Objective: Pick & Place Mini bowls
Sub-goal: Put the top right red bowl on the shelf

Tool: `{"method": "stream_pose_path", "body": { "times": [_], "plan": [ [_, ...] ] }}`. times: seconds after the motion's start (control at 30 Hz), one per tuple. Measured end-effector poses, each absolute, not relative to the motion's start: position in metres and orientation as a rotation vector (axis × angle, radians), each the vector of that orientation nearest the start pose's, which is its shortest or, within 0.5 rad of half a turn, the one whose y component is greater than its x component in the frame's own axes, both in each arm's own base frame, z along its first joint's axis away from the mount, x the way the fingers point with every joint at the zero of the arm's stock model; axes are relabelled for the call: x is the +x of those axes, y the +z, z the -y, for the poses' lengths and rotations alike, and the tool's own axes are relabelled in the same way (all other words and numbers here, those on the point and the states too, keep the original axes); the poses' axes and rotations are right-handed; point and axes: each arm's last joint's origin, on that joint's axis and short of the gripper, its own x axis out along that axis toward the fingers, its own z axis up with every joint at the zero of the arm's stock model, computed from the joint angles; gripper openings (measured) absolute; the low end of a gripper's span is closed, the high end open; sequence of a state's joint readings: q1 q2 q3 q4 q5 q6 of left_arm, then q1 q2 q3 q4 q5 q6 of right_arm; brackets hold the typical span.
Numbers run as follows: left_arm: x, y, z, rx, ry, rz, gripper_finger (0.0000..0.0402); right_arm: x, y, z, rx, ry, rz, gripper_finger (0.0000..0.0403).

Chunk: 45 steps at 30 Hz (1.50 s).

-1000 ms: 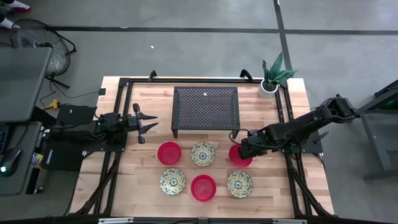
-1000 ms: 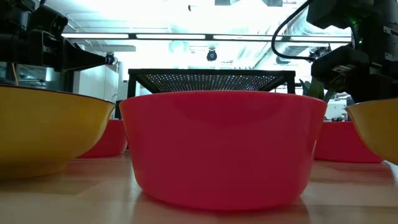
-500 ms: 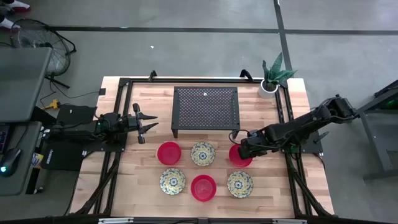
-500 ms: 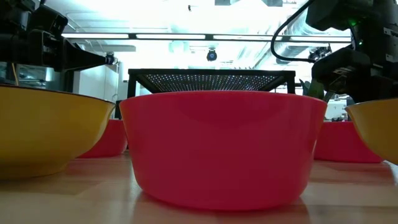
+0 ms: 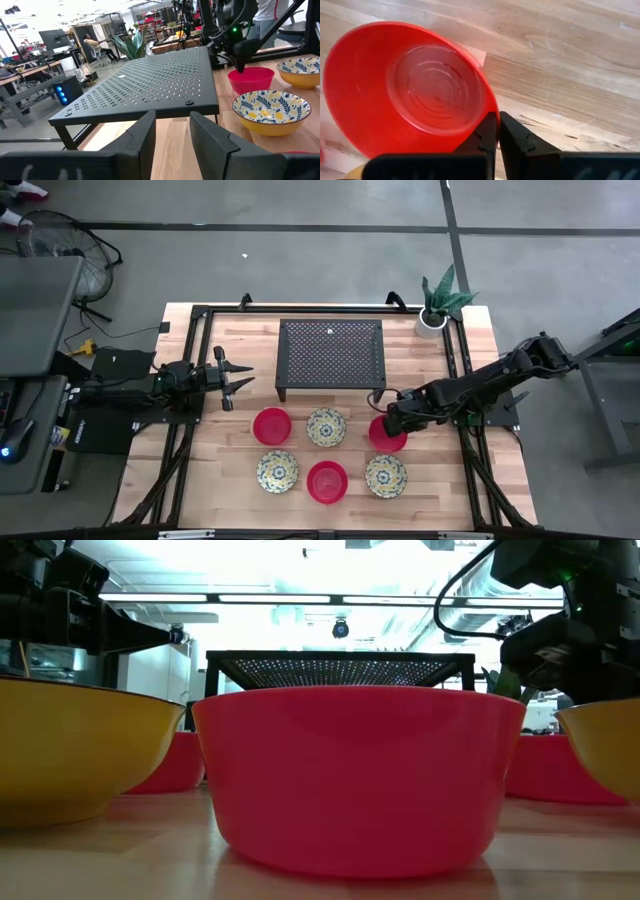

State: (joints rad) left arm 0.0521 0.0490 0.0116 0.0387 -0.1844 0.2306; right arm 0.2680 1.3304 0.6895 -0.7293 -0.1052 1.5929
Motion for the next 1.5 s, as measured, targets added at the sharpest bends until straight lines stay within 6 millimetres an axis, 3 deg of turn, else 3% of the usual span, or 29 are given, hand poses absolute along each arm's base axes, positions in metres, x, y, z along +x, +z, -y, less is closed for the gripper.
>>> {"method": "stream_pose_path", "body": {
  "times": [0.37, 0.87, 1.27, 1.5],
  "plan": [
    [0.099, 0.167, -0.01, 0.229, 0.236, -0.026, 0.0117, 0.197, 0.175, -0.057, 1.206, -0.792, -1.258, 0.0001],
    [0.099, 0.167, -0.01, 0.229, 0.236, -0.026, 0.0117, 0.182, 0.206, -0.052, 1.251, -0.699, -1.141, 0.0],
    [0.099, 0.167, -0.01, 0.229, 0.235, -0.026, 0.0117, 0.175, 0.287, -0.046, 1.138, -0.739, -1.084, 0.0],
    [0.099, 0.167, -0.01, 0.229, 0.235, -0.026, 0.0117, 0.179, 0.326, -0.032, 1.061, -0.763, -1.048, 0.0]
  ]
}}
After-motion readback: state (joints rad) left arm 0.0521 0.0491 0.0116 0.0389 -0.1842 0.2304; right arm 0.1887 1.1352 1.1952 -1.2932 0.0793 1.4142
